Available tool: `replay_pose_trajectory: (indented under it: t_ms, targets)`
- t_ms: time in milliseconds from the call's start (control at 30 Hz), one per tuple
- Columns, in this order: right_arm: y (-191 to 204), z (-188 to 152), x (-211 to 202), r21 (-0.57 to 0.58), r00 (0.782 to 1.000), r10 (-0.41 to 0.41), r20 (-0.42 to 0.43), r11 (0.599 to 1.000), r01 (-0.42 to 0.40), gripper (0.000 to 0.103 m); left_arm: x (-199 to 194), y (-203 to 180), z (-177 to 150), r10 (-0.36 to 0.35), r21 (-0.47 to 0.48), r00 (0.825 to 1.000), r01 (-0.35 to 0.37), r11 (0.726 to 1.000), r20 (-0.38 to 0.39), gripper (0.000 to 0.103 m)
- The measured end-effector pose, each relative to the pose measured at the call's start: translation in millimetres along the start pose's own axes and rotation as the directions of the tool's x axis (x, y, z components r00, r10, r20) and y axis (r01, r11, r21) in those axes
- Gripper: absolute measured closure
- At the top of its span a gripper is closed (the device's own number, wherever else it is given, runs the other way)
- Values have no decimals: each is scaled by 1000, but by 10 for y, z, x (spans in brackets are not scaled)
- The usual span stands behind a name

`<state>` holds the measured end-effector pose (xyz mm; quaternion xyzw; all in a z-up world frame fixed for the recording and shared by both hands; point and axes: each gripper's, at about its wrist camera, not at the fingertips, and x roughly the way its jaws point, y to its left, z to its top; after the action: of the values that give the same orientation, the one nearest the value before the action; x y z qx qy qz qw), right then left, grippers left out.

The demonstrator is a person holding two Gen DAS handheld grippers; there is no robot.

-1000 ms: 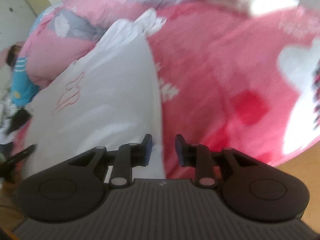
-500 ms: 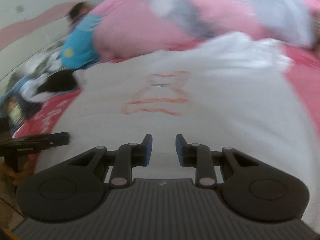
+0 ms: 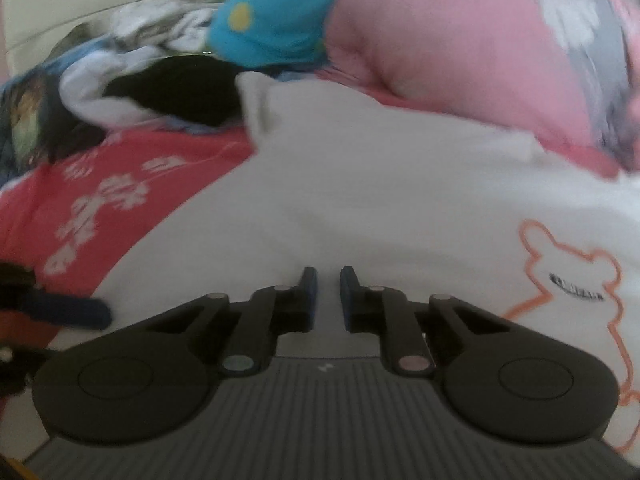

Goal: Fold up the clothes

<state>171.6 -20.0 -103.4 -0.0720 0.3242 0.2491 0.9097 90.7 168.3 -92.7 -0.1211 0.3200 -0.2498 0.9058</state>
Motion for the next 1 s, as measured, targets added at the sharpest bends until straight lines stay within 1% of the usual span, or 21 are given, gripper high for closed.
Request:
replay_pose_trajectory:
  t_ms: [67, 100, 133, 200, 267, 300, 333, 367, 433, 500, 533, 567, 600, 667, 733, 767, 833, 867, 933, 1000]
  targets:
    - [131, -16, -82, -39, 995, 95, -8, 995, -95, 98, -22, 13, -6, -4, -2, 1000, 4, 1000, -4, 57]
    - [176, -4, -112, -69, 995, 102, -11, 992, -102, 98, -32, 18, -7, -5, -3, 1000, 5, 1000, -4, 57]
    - [204, 25, -113, -95, 997, 83, -4, 992, -83, 98, -47, 27, -7, -7, -6, 1000, 7, 1000, -3, 57]
    - [113, 125, -62, -59, 999, 37, 21, 998, -36, 98, -79, 47, -13, -12, -14, 1000, 12, 1000, 2, 57]
    - [-78, 228, 74, 59, 999, 6, 33, 998, -8, 98, -122, 85, -17, 0, -27, 1000, 1, 1000, 13, 57]
    - [-140, 255, 148, 105, 1000, 6, 29, 994, -9, 98, -144, 110, -18, 15, -35, 1000, -14, 999, 20, 57]
    - [-159, 269, 231, 128, 1000, 25, 12, 991, -26, 98, -168, 145, -17, 39, -47, 999, -37, 998, 25, 57]
    - [-112, 262, 298, 125, 998, 56, -1, 991, -56, 98, -197, 189, -16, 55, -64, 998, -53, 997, 33, 57]
    - [111, 230, 316, 60, 992, 127, 4, 990, -127, 98, -258, 266, -7, 73, -97, 996, -68, 993, 51, 57]
    - [264, 204, 229, 25, 979, 205, 13, 978, -206, 97, -312, 308, 12, 85, -115, 994, -76, 990, 70, 57]
    - [308, 202, 175, 23, 972, 234, 17, 972, -234, 98, -328, 317, 17, 93, -118, 993, -84, 989, 78, 57]
    - [296, 199, 106, 28, 970, 242, 37, 970, -243, 98, -334, 323, 22, 98, -121, 992, -88, 989, 83, 56]
    - [244, 197, 28, 51, 971, 230, 61, 971, -234, 97, -337, 328, 27, 102, -123, 991, -91, 988, 86, 56]
    - [79, 163, -130, 131, 981, 169, 94, 975, -180, 96, -342, 333, 35, 111, -126, 989, -99, 987, 94, 56]
    - [-55, 75, -217, 187, 992, 101, 81, 976, -115, 96, -347, 320, 37, 130, -121, 986, -117, 986, 107, 53]
    - [-78, 15, -223, 205, 994, 96, 55, 973, -105, 96, -351, 313, 39, 140, -117, 984, -126, 985, 114, 52]
    - [38, -153, -237, 199, 991, 134, 10, 971, -133, 96, -357, 294, 41, 151, -111, 980, -137, 984, 131, 51]
    - [161, -231, -281, 167, 989, 150, 14, 974, -150, 96, -361, 282, 41, 152, -108, 978, -138, 985, 141, 51]
    - [493, -346, -416, 71, 970, 240, 29, 968, -242, 96, -371, 250, 38, 151, -97, 975, -137, 986, 160, 51]
    - [708, -418, -564, 5, 944, 328, 27, 945, -328, 96, -378, 202, 33, 150, -79, 972, -137, 987, 180, 51]
